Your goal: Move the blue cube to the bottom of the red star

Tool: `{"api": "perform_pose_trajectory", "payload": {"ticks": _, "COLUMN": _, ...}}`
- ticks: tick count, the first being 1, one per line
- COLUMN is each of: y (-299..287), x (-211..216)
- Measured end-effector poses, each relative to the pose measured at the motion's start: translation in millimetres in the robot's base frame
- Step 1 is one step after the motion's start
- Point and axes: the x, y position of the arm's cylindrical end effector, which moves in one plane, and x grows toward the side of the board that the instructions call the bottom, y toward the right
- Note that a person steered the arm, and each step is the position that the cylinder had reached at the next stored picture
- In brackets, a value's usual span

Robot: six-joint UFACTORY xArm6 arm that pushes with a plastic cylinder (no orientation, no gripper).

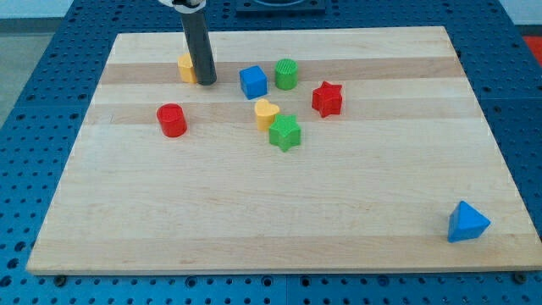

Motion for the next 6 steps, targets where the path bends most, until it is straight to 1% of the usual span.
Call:
{"api": "perform_pose_trajectory", "payload": {"ticks": 2, "y": 7.9, "x": -0.5}}
{"api": "perform_pose_trajectory", "payload": {"ticks": 3, "y": 19.5, "x": -9.4}}
{"api": "perform_pose_trajectory", "payload": {"ticks": 4, "y": 28.9, "x": -9.7}}
{"api": "perform_pose_trajectory", "payload": {"ticks": 6, "y": 71.7, "x": 3.7}}
